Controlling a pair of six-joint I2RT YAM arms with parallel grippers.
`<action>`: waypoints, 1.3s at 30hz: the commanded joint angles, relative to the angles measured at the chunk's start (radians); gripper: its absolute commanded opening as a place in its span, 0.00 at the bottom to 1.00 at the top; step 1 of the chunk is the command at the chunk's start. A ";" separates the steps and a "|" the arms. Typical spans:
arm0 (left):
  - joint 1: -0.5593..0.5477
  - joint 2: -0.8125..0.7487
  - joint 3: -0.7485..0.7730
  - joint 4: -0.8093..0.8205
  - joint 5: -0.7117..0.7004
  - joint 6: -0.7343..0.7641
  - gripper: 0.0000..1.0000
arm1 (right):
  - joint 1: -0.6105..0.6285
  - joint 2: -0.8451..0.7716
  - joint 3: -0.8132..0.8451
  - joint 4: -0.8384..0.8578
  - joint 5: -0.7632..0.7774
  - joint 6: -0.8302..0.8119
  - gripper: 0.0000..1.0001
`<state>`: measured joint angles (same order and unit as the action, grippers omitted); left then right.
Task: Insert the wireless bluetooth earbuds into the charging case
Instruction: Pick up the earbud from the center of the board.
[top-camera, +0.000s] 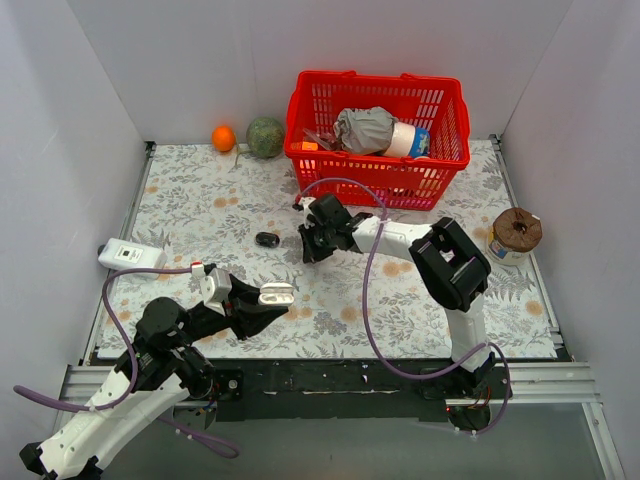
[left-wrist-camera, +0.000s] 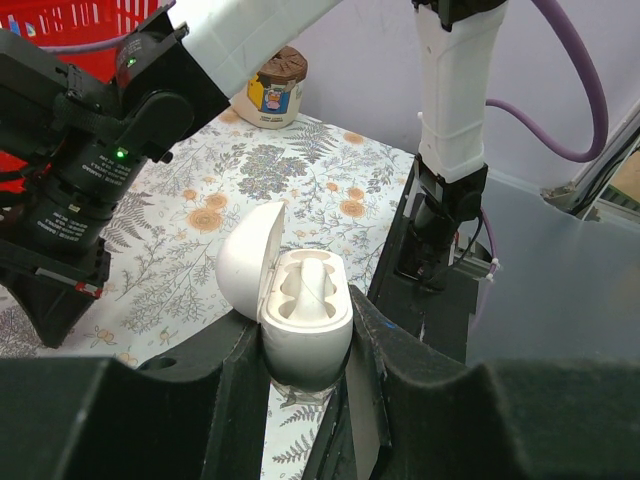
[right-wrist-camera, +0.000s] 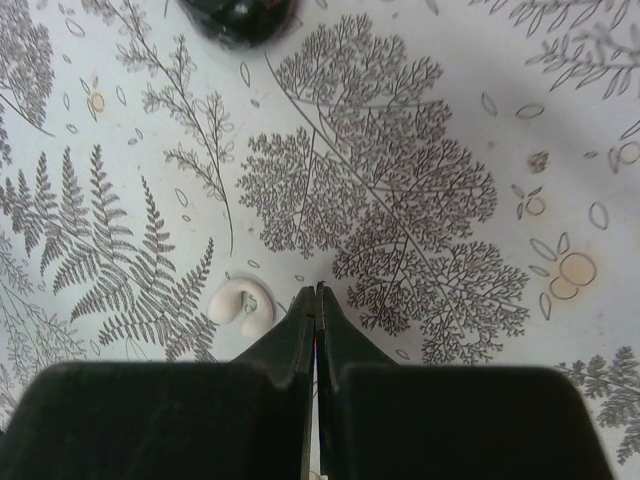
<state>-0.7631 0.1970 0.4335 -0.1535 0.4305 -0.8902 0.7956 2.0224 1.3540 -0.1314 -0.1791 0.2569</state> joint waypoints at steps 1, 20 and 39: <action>-0.004 -0.002 0.008 0.015 0.004 -0.004 0.00 | 0.022 -0.011 -0.029 0.015 -0.040 0.002 0.01; -0.004 -0.007 0.005 0.015 0.005 -0.007 0.00 | 0.094 -0.067 -0.144 0.035 -0.034 0.034 0.01; -0.004 -0.013 0.005 0.012 0.001 -0.009 0.00 | 0.096 -0.096 -0.073 0.012 0.041 0.082 0.38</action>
<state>-0.7631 0.1967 0.4335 -0.1535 0.4305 -0.8974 0.8963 1.9160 1.1999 -0.1165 -0.1478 0.3210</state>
